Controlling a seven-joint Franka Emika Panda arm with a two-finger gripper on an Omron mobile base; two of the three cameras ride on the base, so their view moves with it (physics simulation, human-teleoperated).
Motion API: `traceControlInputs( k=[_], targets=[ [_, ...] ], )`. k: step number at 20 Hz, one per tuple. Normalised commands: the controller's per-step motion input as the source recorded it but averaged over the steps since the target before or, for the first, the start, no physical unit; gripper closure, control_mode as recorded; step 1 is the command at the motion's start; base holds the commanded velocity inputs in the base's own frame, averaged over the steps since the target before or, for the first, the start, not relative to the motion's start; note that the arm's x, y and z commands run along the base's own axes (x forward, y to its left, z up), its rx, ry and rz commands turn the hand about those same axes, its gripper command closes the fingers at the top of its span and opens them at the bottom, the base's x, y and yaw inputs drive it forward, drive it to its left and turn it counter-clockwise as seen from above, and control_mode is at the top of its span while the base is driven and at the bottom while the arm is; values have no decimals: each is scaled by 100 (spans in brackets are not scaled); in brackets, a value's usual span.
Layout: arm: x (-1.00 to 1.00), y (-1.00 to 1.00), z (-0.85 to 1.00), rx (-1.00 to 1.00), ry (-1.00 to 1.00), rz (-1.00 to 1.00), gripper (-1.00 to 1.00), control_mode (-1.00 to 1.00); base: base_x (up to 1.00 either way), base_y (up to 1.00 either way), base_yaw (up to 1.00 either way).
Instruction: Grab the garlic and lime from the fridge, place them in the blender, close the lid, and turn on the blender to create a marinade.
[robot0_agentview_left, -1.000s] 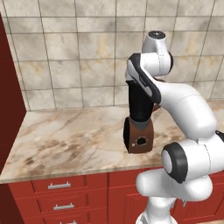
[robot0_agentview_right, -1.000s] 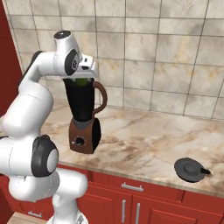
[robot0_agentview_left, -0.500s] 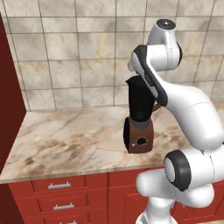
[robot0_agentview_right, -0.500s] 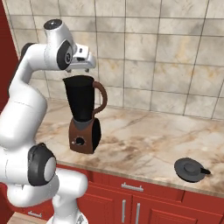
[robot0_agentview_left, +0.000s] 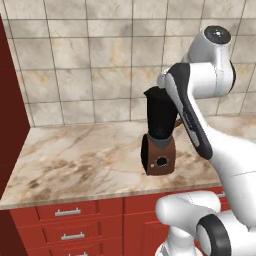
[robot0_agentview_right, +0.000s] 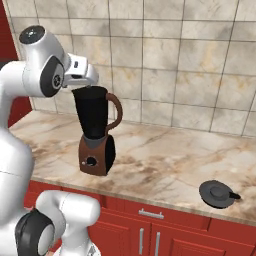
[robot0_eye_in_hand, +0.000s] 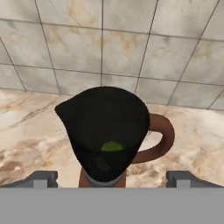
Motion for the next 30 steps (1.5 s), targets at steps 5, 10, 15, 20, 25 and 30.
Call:
traceControlInputs(
  k=[5, 10, 15, 20, 25, 30],
  targets=[
    [-100, -17, 0, 0, -5, 1, -100, -100, 0, 0, 0],
    [-100, -65, -19, 1, -3, 6, -100, -100, 0, 0, 0],
    [-58, -59, -7, 2, -1, -3, -100, -100, 0, 0, 0],
    [-14, 0, 0, 0, 0, 0, -100, -100, 0, 0, 0],
    [-18, 0, 0, 0, 0, 1, -100, 100, -80, 3, 25],
    [0, 0, 0, 0, 0, 0, -100, 100, -70, 8, 88]
  ],
)
